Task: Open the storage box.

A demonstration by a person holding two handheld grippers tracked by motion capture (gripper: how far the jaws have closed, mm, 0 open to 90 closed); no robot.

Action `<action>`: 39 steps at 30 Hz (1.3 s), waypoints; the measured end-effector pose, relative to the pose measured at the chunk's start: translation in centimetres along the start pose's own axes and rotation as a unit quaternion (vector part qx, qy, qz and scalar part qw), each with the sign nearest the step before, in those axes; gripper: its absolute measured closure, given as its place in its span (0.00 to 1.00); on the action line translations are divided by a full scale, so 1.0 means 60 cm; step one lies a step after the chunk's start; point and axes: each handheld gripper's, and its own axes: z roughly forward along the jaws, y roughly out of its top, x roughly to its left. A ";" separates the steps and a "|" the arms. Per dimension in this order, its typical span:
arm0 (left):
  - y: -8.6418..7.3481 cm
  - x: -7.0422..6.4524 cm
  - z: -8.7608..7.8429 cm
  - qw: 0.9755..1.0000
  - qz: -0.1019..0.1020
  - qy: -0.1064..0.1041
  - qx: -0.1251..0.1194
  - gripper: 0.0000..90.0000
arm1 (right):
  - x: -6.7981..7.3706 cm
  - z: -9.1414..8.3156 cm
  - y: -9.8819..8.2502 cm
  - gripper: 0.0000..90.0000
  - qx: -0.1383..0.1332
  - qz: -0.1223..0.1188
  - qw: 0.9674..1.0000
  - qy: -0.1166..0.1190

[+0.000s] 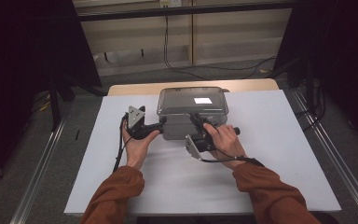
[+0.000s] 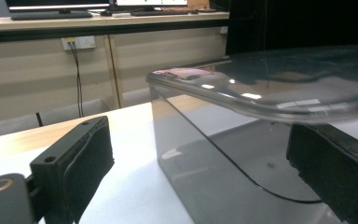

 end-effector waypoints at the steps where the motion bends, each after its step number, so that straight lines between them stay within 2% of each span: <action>1: 0.000 0.000 0.000 1.000 0.001 0.000 -0.002 0.08 | 0.000 0.000 0.000 0.90 0.000 0.000 1.000 0.000; 6: 0.001 0.001 0.002 1.000 0.003 -0.003 -0.007 0.09 | 0.005 0.000 -0.001 0.89 0.001 -0.001 1.000 0.004; 9: 0.000 0.004 0.001 1.000 -0.003 -0.002 -0.007 0.09 | 0.007 0.001 -0.001 0.89 -0.001 0.001 1.000 0.004; 10: 0.000 0.005 0.001 1.000 -0.007 -0.008 -0.007 0.08 | 0.007 0.001 -0.002 0.88 -0.001 0.001 1.000 0.004; 12: 0.001 0.004 0.001 1.000 0.000 -0.004 -0.009 0.08 | 0.006 0.001 -0.002 0.88 -0.002 0.003 1.000 0.006; 14: 0.001 0.004 0.001 1.000 0.008 -0.009 -0.010 0.09 | 0.006 0.002 -0.003 0.86 -0.001 0.008 1.000 0.006; 17: 0.001 0.004 0.002 1.000 0.009 -0.010 -0.010 0.09 | 0.007 0.004 -0.005 0.82 0.001 0.012 1.000 0.010; 21: 0.002 0.006 0.001 1.000 0.011 -0.014 -0.011 0.09 | 0.005 0.006 -0.008 0.76 0.001 0.031 0.999 0.013; 23: 0.002 0.006 0.001 1.000 0.005 -0.016 -0.011 0.09 | 0.004 0.007 -0.011 0.72 0.005 0.042 0.999 0.013; 25: 0.003 0.005 0.001 1.000 0.006 -0.015 -0.013 0.09 | 0.001 0.009 -0.018 0.67 0.009 0.077 0.997 0.021; 27: 0.003 0.006 0.001 1.000 0.005 -0.017 -0.014 0.09 | -0.003 0.010 -0.024 0.61 0.008 0.094 0.995 0.022; 29: 0.004 0.005 0.000 1.000 0.004 -0.014 -0.015 0.09 | -0.007 0.010 -0.032 0.50 0.001 0.129 0.991 0.021; 31: 0.005 0.006 0.000 1.000 0.006 -0.016 -0.016 0.09 | -0.011 0.009 -0.041 0.45 0.006 0.158 0.987 0.022; 32: 0.004 0.006 0.000 1.000 0.009 -0.016 -0.014 0.09 | -0.012 0.009 -0.043 0.43 0.006 0.164 0.986 0.025; 35: 0.004 0.005 0.002 1.000 0.009 -0.017 -0.009 0.09 | -0.015 0.010 -0.056 0.39 0.008 0.210 0.977 0.032; 37: 0.008 0.005 0.002 1.000 0.013 -0.017 -0.006 0.09 | -0.019 0.010 -0.065 0.34 0.011 0.242 0.969 0.037; 38: 0.011 0.006 0.002 1.000 0.021 -0.019 -0.007 0.09 | -0.022 0.010 -0.069 0.33 0.011 0.257 0.966 0.039; 39: 0.013 0.004 0.002 1.000 0.015 -0.019 -0.010 0.09 | -0.024 0.010 -0.074 0.31 0.010 0.269 0.962 0.043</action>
